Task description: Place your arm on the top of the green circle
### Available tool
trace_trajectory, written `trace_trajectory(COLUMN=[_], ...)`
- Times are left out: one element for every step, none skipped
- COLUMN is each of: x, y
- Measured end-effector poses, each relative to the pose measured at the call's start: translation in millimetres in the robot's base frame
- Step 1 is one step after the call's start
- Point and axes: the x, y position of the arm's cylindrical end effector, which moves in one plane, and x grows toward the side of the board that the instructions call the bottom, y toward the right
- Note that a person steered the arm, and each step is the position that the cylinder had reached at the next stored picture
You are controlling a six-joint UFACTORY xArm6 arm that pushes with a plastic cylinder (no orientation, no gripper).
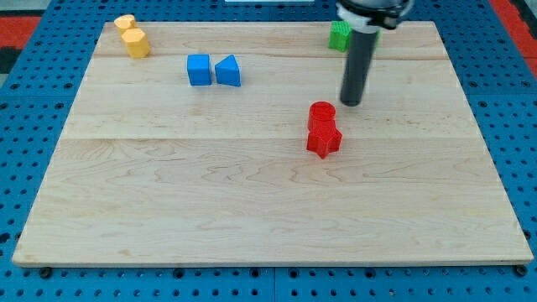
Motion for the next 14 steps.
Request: trace_trajectory(x=[-1, -1, -1, -1, -1, -1, -31, -87, -126, -169, -183, -183, -183, -183], y=[30, 30, 31, 43, 57, 71, 105, 154, 168, 168, 168, 135, 105, 62])
